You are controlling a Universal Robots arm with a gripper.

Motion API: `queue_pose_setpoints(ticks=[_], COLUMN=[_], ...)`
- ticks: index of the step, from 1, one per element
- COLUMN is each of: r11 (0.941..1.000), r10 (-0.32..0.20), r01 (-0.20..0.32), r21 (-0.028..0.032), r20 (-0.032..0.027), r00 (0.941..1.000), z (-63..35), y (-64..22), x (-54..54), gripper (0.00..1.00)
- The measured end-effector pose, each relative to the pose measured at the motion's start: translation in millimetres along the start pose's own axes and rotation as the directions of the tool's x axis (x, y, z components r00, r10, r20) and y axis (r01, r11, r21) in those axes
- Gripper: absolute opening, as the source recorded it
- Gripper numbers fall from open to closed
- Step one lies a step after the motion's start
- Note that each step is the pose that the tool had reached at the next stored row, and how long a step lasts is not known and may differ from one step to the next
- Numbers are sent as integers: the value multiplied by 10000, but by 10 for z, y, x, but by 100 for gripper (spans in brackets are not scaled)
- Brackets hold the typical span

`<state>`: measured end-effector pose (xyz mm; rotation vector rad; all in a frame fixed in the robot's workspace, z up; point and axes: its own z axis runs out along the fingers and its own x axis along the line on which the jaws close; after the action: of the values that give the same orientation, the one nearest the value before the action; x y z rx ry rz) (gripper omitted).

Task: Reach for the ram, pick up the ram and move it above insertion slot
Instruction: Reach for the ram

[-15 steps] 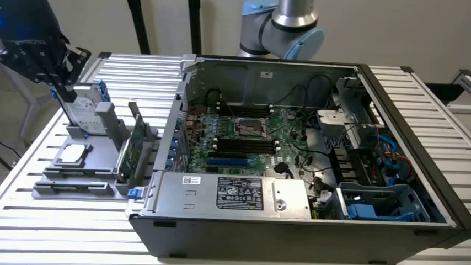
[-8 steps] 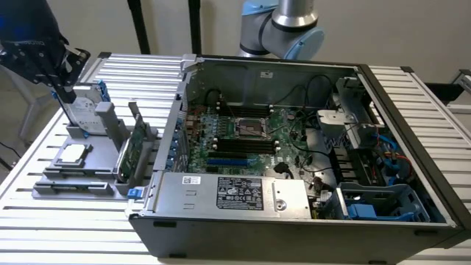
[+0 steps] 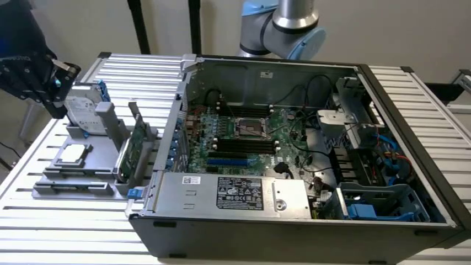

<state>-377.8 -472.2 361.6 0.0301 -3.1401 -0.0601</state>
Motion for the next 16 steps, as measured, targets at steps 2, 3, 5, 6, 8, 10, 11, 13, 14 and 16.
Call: queue_pose_setpoints(ticks=[2, 3, 5, 6, 8, 10, 11, 13, 14, 16], r11=[10000, 10000, 10000, 10000, 10000, 9991, 9981, 9953, 9934, 9885], r10=[0, 1, 2, -3, -92, -425, -609, -966, -1144, -1512], r01=[0, -1, -2, 3, 92, 425, 609, 966, 1144, 1512], r21=[1, 1, 2, 1, 1, 2, 2, 0, -1, -3], r20=[0, -1, -1, -1, -4, -18, -26, -39, -45, -58], r00=[10000, 10000, 10000, 10000, 10000, 9991, 9981, 9953, 9934, 9885], z=[11, 18, 27, 27, 30, 31, 32, 34, 36, 38], y=[-80, -108, -126, -127, -127, -127, -127, -127, -127, -127], x=[23, 39, 62, 66, 81, 82, 82, 83, 83, 83], gripper=[11, 11, 11, 11, 11, 11, 11, 11, 11, 11])
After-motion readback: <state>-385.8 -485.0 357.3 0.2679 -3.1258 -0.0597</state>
